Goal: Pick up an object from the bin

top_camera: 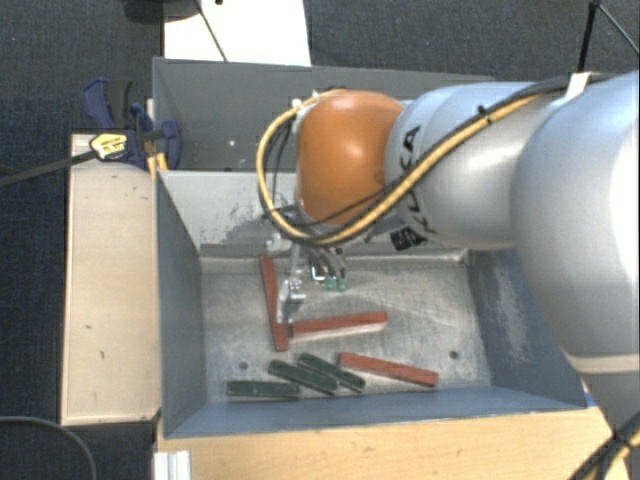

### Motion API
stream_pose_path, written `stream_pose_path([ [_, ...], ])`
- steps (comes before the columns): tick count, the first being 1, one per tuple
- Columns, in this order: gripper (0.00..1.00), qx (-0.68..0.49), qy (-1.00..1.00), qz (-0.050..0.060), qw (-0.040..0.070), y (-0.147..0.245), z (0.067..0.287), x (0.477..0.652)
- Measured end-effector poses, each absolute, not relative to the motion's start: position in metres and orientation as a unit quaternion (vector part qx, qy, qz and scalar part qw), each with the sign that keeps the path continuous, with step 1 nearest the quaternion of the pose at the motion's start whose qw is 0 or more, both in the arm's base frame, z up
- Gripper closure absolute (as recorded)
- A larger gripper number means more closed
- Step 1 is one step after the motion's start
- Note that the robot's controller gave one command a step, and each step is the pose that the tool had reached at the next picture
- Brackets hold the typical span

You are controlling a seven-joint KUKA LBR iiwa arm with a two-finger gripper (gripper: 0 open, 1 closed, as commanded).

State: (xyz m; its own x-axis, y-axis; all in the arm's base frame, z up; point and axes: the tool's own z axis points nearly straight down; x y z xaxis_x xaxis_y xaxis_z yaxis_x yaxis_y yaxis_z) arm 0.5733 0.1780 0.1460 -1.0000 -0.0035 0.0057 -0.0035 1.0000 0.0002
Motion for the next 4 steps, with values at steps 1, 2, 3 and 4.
stream_pose_path([
  [1,0.0,-0.001,-1.0,-0.001,-0.001,0.177,0.151,0.575],
  [2,0.0,0.044,-0.999,0.0,-0.001,0.11,0.133,0.56],
  [3,0.0,0.049,-0.999,0.001,0.0,0.061,0.128,0.556],
  [4,0.0,0.089,-0.996,0.0,-0.002,0.087,0.13,0.562],
])
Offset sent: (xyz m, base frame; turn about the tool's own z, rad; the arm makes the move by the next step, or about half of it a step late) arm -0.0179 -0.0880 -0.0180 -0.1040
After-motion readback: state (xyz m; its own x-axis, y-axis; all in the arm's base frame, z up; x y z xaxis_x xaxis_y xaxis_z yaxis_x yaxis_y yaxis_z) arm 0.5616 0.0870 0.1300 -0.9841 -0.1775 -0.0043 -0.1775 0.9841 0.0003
